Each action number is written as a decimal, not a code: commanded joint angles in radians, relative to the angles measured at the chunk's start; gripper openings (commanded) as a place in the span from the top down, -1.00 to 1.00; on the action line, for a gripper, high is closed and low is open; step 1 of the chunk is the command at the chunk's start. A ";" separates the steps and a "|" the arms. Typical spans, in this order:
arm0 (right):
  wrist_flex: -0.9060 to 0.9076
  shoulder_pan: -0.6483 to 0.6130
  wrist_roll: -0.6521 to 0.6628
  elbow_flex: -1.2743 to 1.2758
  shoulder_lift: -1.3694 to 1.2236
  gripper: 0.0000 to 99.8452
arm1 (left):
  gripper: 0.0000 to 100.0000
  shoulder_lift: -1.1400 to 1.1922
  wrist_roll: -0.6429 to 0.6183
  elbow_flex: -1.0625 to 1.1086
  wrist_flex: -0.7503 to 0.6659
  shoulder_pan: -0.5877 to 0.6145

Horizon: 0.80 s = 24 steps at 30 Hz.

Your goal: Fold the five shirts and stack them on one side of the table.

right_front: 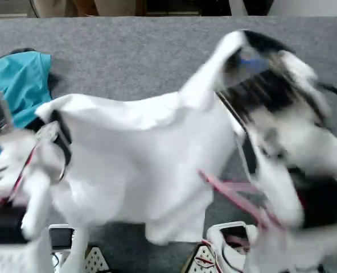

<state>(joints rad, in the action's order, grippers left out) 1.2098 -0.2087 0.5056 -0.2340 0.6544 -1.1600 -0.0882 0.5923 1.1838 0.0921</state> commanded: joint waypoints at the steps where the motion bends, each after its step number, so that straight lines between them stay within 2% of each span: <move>1: -0.218 -0.018 0.009 0.349 0.018 1.00 | 0.96 0.021 0.009 0.250 -0.262 0.023; 4: -0.381 -0.016 0.005 0.565 0.013 1.00 | 0.96 0.096 0.009 0.365 -0.402 0.081; 8: -0.583 -0.016 0.003 0.789 0.013 1.00 | 0.96 0.263 0.009 0.353 -0.483 0.137; 12: -0.698 -0.016 -0.066 0.940 0.013 1.00 | 0.96 0.446 0.009 0.264 -0.483 0.123; 18: -0.790 -0.016 -0.144 1.115 0.013 1.00 | 0.96 0.697 0.009 0.236 -0.471 -0.017; 21: -0.859 -0.015 -0.150 1.204 0.012 1.00 | 0.96 0.794 0.009 0.193 -0.402 -0.072; 24: -0.914 -0.013 -0.170 1.256 0.012 1.00 | 0.96 0.872 0.009 0.130 -0.299 -0.075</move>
<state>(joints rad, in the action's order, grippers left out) 0.3567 -0.2148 0.3567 0.9981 0.6559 -0.3360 -0.0852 0.8101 0.8048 0.0338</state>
